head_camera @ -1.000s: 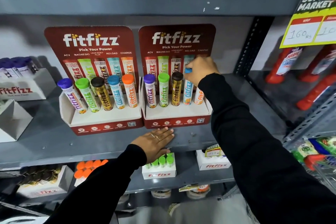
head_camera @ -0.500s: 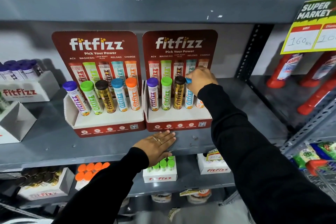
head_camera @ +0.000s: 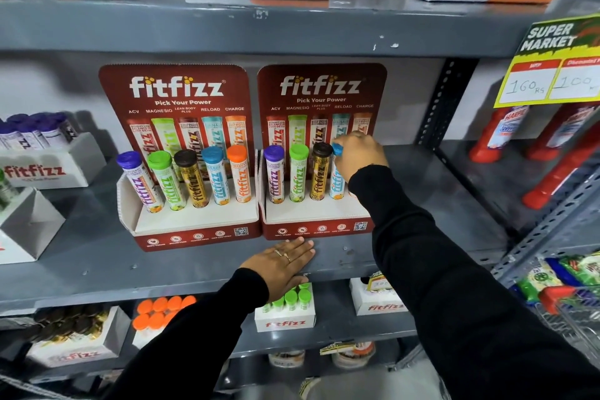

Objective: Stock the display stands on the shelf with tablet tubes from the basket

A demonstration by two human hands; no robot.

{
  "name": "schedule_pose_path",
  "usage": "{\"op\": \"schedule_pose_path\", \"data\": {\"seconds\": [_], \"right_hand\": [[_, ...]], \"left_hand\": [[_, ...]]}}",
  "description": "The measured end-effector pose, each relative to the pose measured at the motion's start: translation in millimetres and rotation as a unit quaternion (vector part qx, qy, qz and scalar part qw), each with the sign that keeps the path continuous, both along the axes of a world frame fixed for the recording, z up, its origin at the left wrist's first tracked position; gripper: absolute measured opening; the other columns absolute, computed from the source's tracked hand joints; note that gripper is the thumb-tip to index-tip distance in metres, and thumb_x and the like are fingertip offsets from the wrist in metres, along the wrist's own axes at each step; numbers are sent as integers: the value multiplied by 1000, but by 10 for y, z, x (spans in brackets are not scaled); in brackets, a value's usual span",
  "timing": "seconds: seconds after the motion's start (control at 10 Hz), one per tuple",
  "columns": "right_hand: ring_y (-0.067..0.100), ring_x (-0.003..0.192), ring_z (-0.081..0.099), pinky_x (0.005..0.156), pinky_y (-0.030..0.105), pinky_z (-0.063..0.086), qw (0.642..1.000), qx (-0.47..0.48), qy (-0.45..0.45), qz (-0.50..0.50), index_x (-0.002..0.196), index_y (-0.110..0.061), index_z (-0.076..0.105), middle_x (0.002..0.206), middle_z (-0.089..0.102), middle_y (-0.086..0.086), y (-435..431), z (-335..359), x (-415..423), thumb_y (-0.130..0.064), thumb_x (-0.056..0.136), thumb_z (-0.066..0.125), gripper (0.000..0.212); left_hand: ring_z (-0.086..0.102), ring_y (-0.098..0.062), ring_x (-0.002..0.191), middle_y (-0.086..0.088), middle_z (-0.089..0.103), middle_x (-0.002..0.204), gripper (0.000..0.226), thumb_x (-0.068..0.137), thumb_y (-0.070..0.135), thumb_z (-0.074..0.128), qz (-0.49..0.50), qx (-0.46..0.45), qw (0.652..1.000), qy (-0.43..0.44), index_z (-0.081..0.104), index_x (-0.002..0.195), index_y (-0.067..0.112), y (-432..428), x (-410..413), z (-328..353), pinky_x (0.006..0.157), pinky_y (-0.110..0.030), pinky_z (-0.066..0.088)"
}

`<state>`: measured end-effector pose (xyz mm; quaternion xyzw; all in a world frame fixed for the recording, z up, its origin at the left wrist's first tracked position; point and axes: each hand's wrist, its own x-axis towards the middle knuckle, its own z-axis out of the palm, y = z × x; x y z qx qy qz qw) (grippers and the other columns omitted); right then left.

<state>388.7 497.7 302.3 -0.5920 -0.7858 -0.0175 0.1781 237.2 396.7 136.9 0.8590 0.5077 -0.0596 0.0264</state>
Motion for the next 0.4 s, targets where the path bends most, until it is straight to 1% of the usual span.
{"op": "schedule_pose_path", "data": {"seconds": [0.1, 0.2, 0.3, 0.4], "right_hand": [[30, 115, 59, 100, 35, 46, 999, 30, 6, -12, 128, -10, 56, 129, 62, 11, -36, -109, -3, -5, 92, 50, 37], [31, 126, 52, 106, 39, 44, 999, 40, 30, -11, 136, -10, 49, 145, 48, 8, -100, -273, -40, -7, 90, 52, 46], [36, 120, 56, 94, 45, 53, 992, 109, 53, -22, 130, -5, 55, 142, 50, 15, -216, -382, -19, -8, 81, 66, 50], [34, 106, 64, 85, 39, 57, 983, 179, 8, 42, 115, -2, 66, 124, 66, 17, -696, -635, 69, -6, 69, 71, 46]], "left_hand": [[-6, -13, 144, 2, -3, 158, 66, 93, 52, 2, 16, 1, 1000, 19, 1, 149, 18, 5, 19, -10, 111, -24, -9], [0, -13, 144, 1, 4, 158, 64, 95, 51, 5, 19, -18, 1000, 12, 8, 149, 17, -29, -3, 32, 111, -24, -7], [40, -19, 133, -5, 46, 142, 76, 95, 48, -6, 8, 92, 995, -24, 47, 135, 12, -111, -109, 193, 113, -29, 10], [47, -26, 127, -11, 56, 132, 63, 100, 40, 7, 72, 195, 977, -55, 55, 125, 7, -211, -233, 377, 110, -35, 19]]}}
